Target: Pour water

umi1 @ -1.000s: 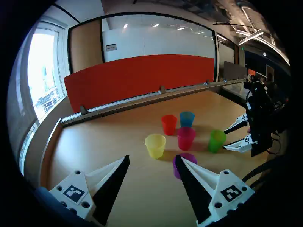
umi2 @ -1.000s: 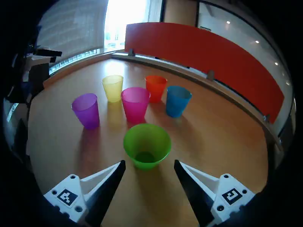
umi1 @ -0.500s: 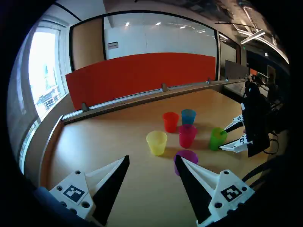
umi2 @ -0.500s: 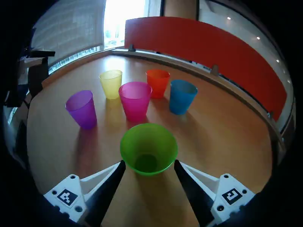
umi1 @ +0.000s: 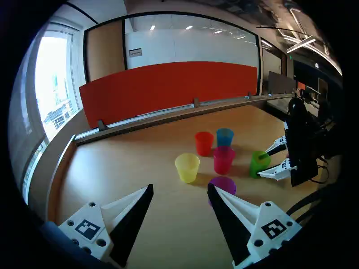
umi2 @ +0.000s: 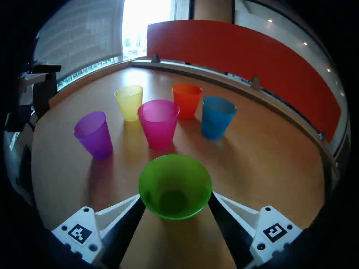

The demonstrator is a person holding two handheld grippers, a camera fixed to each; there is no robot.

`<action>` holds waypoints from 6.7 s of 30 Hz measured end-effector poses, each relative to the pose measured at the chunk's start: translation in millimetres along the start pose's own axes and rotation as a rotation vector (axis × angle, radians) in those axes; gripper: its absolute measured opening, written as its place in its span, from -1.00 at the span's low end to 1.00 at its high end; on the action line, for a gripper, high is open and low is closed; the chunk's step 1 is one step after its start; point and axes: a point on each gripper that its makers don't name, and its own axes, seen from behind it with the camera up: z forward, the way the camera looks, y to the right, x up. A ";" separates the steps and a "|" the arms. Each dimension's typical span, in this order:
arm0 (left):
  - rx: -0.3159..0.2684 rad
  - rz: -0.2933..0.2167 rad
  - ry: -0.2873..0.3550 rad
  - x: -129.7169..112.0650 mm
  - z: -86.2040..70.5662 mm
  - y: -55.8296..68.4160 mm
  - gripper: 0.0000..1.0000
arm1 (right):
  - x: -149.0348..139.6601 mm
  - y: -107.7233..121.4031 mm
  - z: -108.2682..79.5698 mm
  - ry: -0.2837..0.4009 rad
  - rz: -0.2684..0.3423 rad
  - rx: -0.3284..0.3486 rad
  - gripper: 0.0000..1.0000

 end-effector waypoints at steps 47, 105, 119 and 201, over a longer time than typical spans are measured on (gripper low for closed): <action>-0.040 0.035 -0.012 3.8 2.5 17.4 0.79 | 15.2 8.5 -7.2 0.121 0.038 -0.039 0.69; -0.289 0.130 -0.219 82.6 223.5 185.6 0.79 | -1.0 73.4 -171.9 0.179 0.196 -0.211 0.69; -0.306 0.162 -0.337 71.1 275.5 197.8 0.79 | -14.4 93.0 -169.8 0.181 0.238 -0.219 0.69; -0.189 0.232 -0.396 40.8 346.1 194.3 0.72 | -37.6 122.8 -155.9 0.194 0.271 -0.180 0.69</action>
